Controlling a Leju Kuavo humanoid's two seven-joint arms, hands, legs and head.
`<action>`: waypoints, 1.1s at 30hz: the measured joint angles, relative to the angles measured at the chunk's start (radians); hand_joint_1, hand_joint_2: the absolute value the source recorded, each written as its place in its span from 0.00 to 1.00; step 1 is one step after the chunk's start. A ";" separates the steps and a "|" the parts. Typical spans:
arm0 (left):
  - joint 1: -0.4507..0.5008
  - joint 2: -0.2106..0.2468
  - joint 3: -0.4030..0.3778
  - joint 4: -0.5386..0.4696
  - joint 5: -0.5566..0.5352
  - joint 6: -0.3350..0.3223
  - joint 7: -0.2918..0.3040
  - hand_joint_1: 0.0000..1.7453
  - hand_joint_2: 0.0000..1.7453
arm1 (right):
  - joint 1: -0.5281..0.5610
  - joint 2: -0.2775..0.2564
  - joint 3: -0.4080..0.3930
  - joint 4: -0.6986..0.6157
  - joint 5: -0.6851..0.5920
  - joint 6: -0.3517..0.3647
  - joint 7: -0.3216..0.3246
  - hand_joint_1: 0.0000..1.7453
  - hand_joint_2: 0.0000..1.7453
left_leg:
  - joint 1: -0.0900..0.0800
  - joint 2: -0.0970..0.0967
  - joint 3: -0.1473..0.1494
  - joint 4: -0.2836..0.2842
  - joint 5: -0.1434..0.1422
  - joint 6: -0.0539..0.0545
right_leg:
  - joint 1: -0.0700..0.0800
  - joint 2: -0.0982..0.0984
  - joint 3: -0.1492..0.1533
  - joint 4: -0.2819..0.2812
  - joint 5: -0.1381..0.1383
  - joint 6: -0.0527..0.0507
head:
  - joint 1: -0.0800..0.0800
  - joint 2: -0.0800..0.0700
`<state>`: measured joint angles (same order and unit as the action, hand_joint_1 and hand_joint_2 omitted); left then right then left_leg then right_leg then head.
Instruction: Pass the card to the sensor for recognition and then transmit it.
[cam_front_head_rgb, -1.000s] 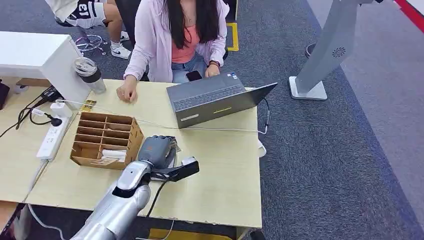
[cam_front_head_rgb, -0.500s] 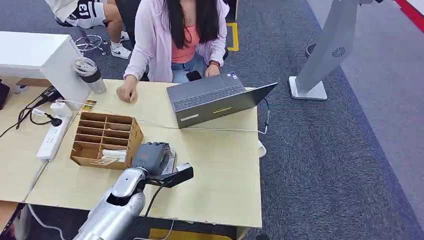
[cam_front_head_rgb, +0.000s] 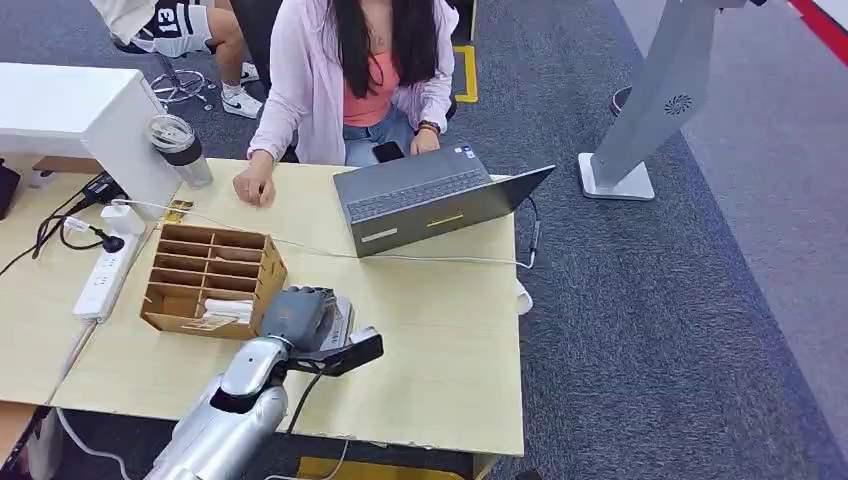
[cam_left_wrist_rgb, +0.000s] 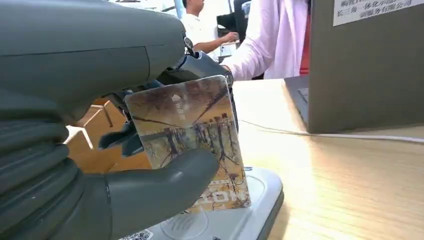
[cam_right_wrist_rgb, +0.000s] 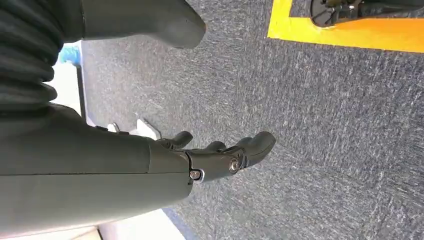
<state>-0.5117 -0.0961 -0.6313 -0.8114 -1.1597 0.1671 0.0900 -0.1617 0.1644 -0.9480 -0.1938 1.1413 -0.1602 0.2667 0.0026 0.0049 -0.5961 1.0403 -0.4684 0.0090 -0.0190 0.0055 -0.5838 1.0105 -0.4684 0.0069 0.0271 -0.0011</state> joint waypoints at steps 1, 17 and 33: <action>0.000 0.000 0.000 0.000 0.000 0.000 0.000 1.00 1.00 | 0.000 0.000 0.000 0.000 0.000 0.000 0.000 0.00 1.00 | 0.000 0.000 0.000 0.000 0.000 0.000 | 0.000 0.000 0.000 0.000 0.000 0.000 | 0.000 0.000; -0.002 0.000 0.000 0.000 0.015 -0.005 -0.002 1.00 1.00 | 0.000 -0.002 -0.003 0.000 0.007 0.004 0.000 0.00 1.00 | 0.000 0.000 0.000 0.000 0.000 0.000 | 0.000 0.000 0.000 0.000 0.000 0.000 | 0.000 0.000; -0.276 -0.008 0.104 -0.017 -0.029 0.159 0.089 1.00 1.00 | -0.030 0.000 0.014 0.000 0.086 0.008 0.035 0.00 1.00 | 0.000 -0.001 -0.001 0.000 0.003 0.002 | 0.000 -0.001 0.000 0.000 0.002 0.000 | 0.000 0.000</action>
<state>-0.7877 -0.1038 -0.5275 -0.8281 -1.1887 0.3258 0.1785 -0.1915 0.1640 -0.9342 -0.1934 1.2272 -0.1522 0.3021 0.0025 0.0039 -0.5968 1.0404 -0.4654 0.0112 -0.0190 0.0042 -0.5841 1.0108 -0.4662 0.0070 0.0267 -0.0011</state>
